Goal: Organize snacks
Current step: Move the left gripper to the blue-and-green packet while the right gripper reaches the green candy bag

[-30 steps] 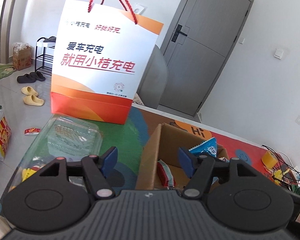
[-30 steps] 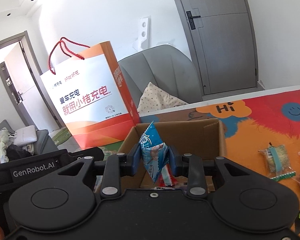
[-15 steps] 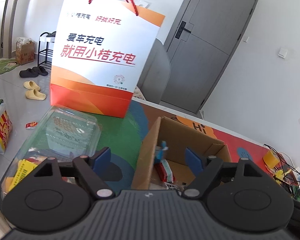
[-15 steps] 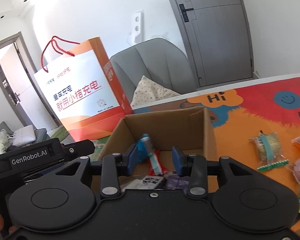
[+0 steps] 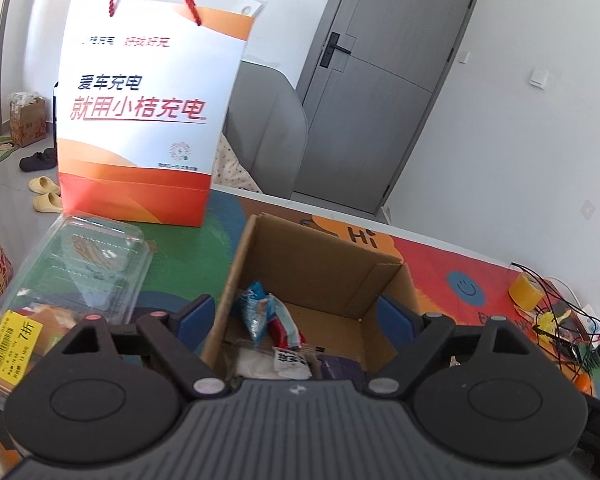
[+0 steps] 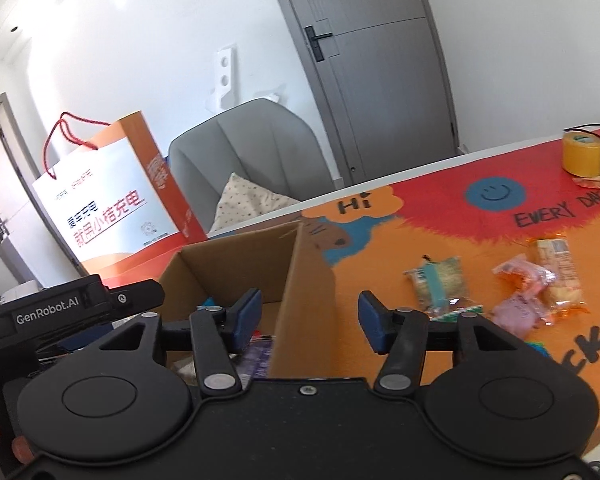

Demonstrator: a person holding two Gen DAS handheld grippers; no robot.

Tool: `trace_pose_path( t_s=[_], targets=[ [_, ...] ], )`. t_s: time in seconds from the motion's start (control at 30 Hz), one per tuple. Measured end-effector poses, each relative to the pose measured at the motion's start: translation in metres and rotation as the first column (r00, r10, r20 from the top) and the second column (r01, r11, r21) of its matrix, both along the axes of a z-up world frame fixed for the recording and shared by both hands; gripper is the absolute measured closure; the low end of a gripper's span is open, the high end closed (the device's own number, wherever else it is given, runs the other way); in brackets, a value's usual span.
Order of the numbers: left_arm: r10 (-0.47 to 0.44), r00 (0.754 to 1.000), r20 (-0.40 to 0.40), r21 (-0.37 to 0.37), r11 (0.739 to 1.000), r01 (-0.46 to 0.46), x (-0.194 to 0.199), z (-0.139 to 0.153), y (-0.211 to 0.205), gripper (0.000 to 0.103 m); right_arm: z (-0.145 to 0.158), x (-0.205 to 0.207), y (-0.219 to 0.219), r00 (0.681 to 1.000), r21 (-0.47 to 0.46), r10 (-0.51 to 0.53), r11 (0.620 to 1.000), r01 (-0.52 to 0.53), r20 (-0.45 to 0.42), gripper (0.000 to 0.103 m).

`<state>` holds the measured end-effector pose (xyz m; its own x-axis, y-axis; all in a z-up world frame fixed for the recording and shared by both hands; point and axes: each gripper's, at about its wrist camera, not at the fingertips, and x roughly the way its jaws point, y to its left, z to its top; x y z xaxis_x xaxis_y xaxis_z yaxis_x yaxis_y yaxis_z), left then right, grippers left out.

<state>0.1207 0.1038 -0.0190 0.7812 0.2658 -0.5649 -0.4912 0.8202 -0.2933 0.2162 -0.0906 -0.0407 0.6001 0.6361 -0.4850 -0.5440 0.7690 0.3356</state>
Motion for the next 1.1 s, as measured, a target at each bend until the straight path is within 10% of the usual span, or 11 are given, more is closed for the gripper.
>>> trace_pose_path(
  t_s=[1.1],
  targets=[
    [-0.334,0.940,-0.070,0.039,0.941,0.337,0.062,-0.018,-0.147,0.015,-0.034,0.011,-0.173,0.931,-0.072,-0.363,0.931,0.359,-0.051,0.000]
  ],
)
